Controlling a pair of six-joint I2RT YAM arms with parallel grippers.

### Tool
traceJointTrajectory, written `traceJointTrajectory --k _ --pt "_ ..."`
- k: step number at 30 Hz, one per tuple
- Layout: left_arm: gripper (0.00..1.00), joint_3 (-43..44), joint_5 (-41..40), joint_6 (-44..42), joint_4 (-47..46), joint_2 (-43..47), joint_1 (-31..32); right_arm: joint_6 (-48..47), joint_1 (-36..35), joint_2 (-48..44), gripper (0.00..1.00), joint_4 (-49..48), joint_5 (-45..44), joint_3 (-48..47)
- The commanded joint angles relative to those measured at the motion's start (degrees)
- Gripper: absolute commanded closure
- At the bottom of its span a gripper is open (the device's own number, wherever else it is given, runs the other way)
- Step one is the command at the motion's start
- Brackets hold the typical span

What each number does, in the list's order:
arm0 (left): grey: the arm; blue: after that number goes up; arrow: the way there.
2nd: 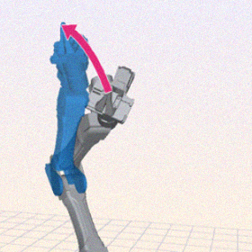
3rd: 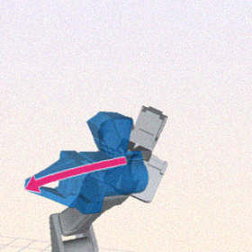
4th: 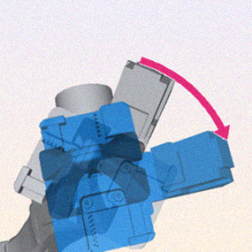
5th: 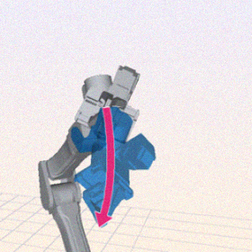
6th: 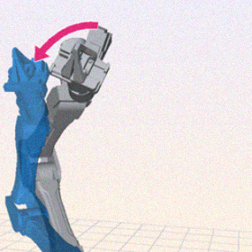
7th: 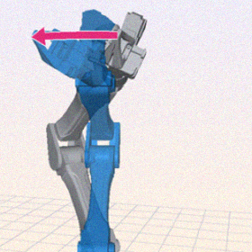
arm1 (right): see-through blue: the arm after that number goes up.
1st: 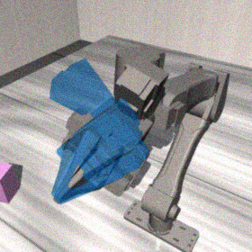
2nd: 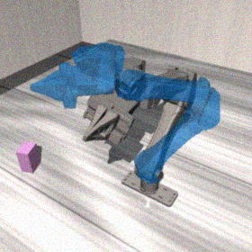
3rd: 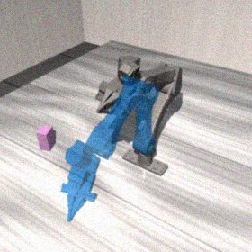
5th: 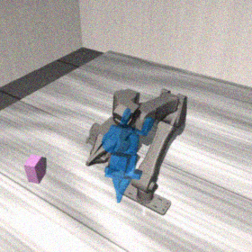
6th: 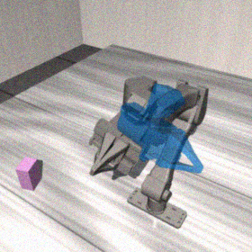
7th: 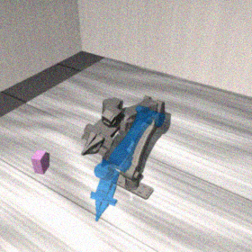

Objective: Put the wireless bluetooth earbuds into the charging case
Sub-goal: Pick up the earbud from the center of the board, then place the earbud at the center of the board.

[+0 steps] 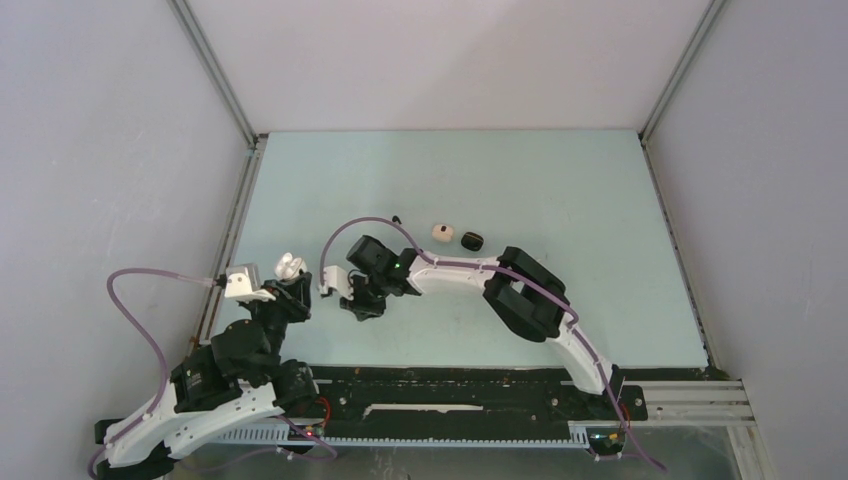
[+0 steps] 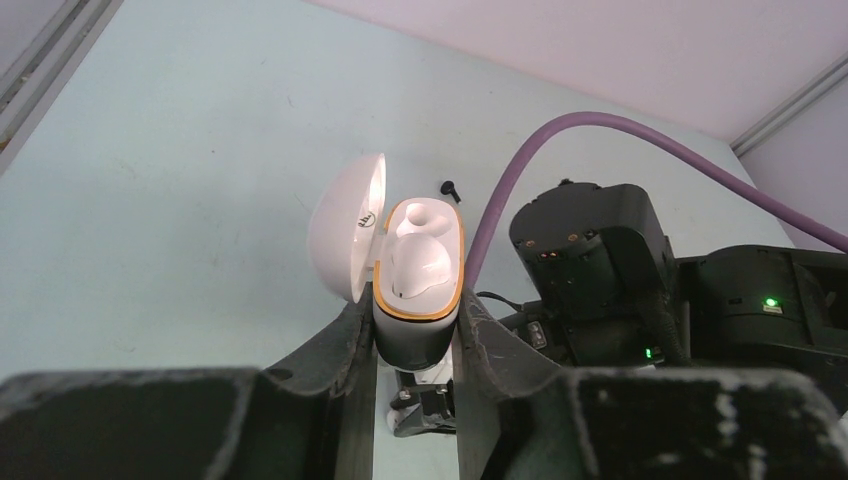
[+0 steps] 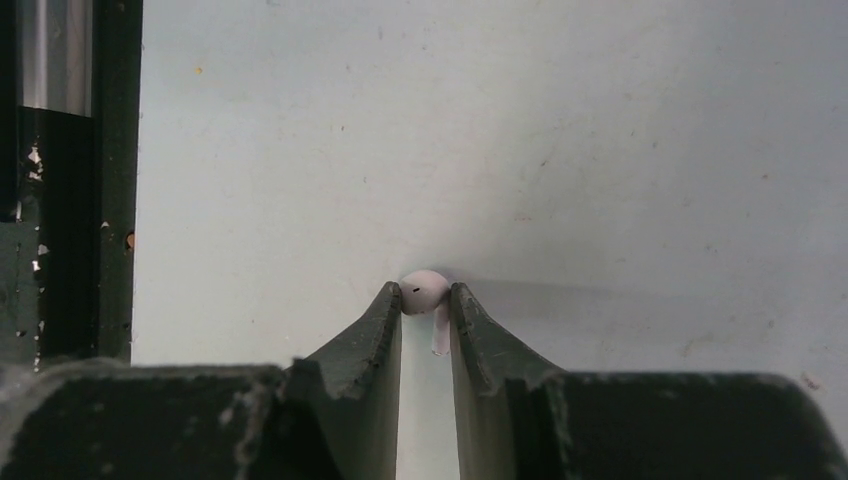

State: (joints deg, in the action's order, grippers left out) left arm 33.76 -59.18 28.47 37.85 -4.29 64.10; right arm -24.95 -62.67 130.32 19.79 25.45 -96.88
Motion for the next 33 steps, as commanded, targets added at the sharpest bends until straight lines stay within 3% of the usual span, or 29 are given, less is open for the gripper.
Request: traceJointTrajectory --k 1,7,12,16,24,33 --pt "0.99 -0.26 0.07 -0.9 -2.08 -1.37 0.06 3.74 1.65 -5.32 0.81 1.4 -1.29 6.67" --pt "0.99 -1.79 1.22 -2.85 -6.43 -5.42 0.06 10.04 7.04 -22.12 0.81 -4.79 -1.62 23.58" --pt "1.0 -3.87 4.52 -5.79 -13.65 -10.14 0.06 18.77 15.86 -35.01 0.81 -8.18 -4.12 35.17" --pt "1.0 -4.35 6.33 -8.15 -18.72 -14.5 0.06 18.71 22.99 -43.38 0.79 -10.28 -5.06 46.01" --pt "0.99 -7.37 12.17 -11.91 -29.85 -18.56 0.06 23.97 37.37 -42.93 0.77 -3.09 -1.75 47.93" --pt "0.99 -10.81 30.07 -10.85 -46.01 -29.84 0.06 24.69 40.75 -37.76 0.75 -0.19 -2.09 46.05"
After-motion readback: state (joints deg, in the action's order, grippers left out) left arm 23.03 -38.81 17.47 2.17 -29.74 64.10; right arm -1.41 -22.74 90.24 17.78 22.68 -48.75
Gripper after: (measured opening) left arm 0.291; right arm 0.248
